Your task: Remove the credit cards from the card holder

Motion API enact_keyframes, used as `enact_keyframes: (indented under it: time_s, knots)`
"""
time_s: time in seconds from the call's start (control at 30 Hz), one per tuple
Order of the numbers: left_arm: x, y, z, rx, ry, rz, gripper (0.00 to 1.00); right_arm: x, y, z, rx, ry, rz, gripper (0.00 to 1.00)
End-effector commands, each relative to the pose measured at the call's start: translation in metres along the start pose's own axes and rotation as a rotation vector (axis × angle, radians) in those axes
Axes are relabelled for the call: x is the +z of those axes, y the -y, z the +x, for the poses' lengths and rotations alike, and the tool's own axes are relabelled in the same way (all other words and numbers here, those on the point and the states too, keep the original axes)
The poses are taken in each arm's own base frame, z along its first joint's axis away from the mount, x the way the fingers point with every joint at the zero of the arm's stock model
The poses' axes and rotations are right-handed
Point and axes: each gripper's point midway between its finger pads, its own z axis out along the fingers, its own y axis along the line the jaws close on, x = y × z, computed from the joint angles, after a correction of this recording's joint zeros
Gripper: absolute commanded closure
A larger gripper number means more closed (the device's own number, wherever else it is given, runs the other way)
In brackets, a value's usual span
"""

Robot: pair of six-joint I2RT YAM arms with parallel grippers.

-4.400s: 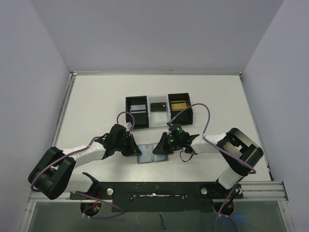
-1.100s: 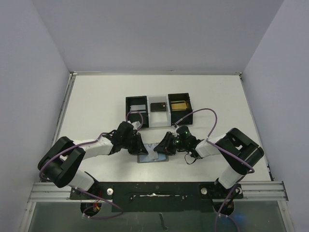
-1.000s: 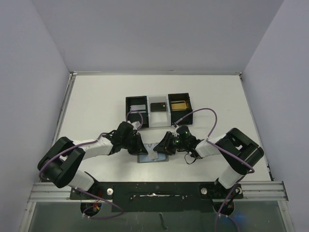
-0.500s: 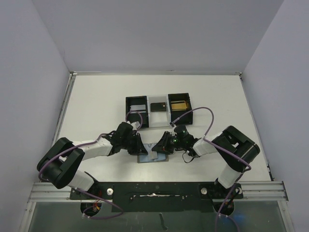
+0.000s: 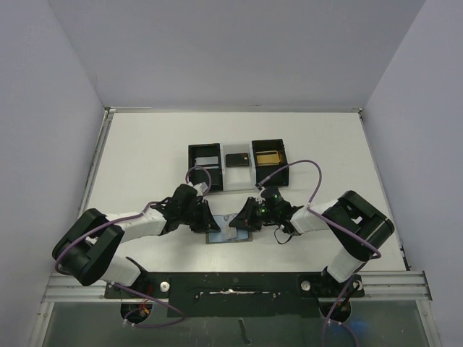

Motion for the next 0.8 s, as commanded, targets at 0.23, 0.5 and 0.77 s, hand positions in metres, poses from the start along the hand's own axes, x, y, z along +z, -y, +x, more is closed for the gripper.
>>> enact_keyframes:
  time_s: [0.23, 0.5, 0.77]
  knots:
    - [0.001, -0.026, 0.013, -0.009, -0.030, -0.093, 0.95, 0.001, -0.024, -0.008, -0.044, 0.006, -0.054, 0.80]
    - [-0.002, -0.022, 0.011, -0.008, -0.020, -0.082, 0.95, 0.006, -0.025, -0.003, -0.049, -0.019, -0.056, 0.83]
    - [-0.001, -0.021, 0.011, -0.007, -0.025, -0.081, 0.95, 0.008, -0.021, 0.000, -0.059, -0.032, -0.034, 0.79]
